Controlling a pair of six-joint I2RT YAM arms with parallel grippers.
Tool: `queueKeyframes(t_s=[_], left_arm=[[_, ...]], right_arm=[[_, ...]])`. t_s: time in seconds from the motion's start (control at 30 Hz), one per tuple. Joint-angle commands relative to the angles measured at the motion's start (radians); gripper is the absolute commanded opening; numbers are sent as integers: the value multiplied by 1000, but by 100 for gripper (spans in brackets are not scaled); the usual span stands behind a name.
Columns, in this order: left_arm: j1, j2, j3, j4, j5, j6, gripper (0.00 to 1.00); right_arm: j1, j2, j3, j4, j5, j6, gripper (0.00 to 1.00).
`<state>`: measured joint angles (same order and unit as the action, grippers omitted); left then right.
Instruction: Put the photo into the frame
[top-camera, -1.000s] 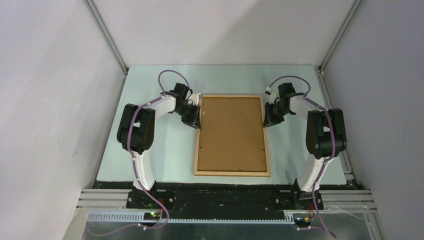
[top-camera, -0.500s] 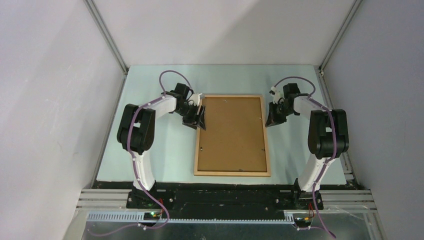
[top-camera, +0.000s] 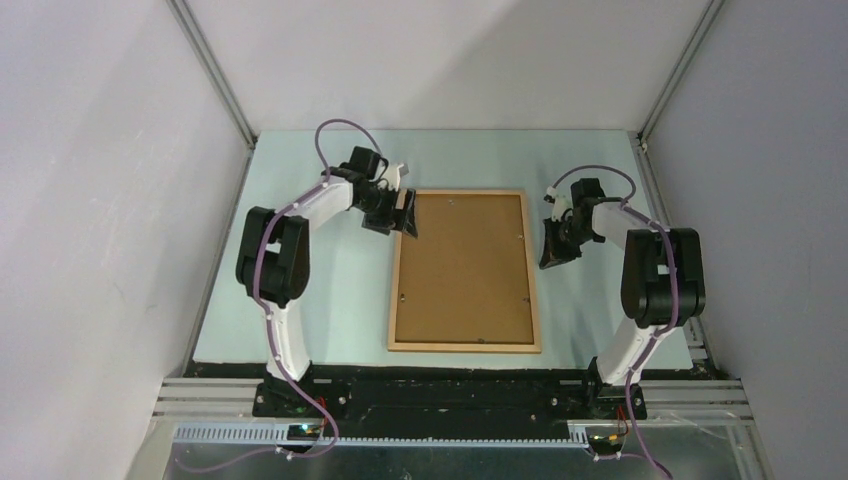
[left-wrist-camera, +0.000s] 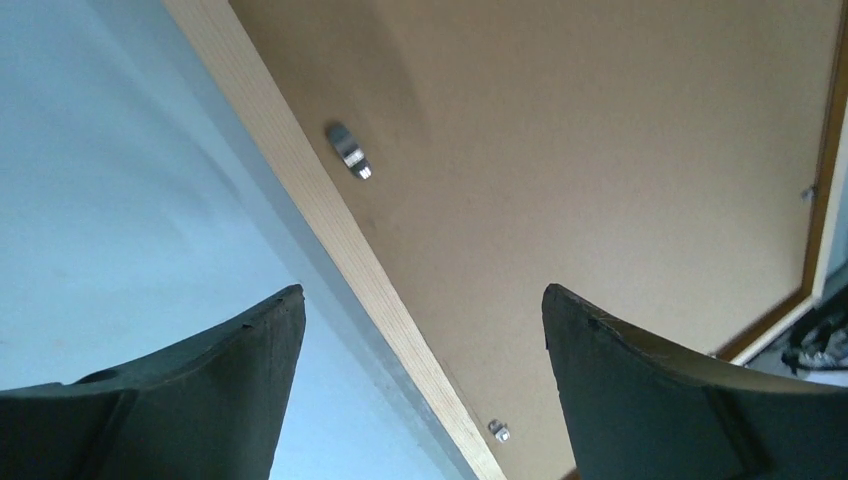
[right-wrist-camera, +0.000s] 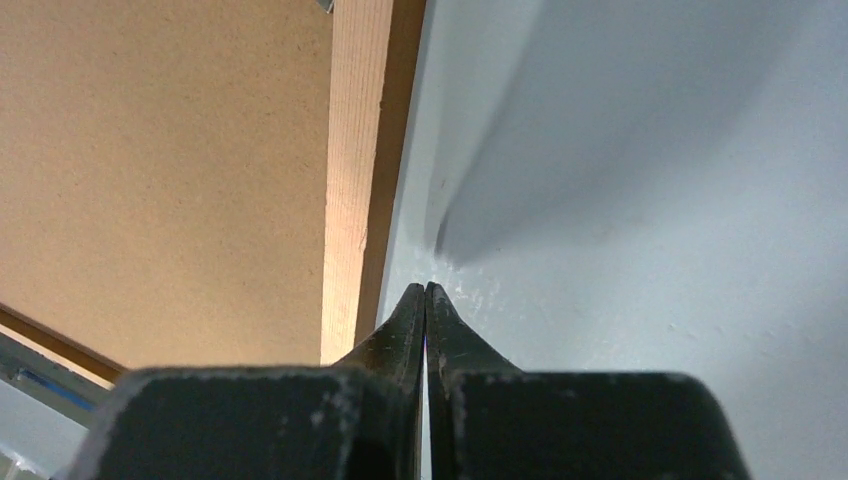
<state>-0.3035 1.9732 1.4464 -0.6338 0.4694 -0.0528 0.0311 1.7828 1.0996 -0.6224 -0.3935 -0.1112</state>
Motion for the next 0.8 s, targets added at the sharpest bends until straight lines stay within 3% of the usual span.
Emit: queueKeyframes(t_s=[0.0, 0.17, 0.43, 0.57, 0.77], left_arm=[[-7, 49, 103, 14, -98, -61, 92], [-9, 108, 189, 14, -161, -92, 86], [-12, 137, 223, 16, -182, -113, 82], [-12, 132, 216, 16, -187, -113, 83], [-12, 122, 209, 17, -188, -114, 85]], right_arm=[[-8, -56, -5, 5, 15, -22, 0], [-11, -65, -8, 17, -30, -15, 1], [7, -108, -8, 65, -80, 5, 40], [39, -97, 1, 97, -60, 14, 48], [97, -13, 52, 98, 15, 20, 53]])
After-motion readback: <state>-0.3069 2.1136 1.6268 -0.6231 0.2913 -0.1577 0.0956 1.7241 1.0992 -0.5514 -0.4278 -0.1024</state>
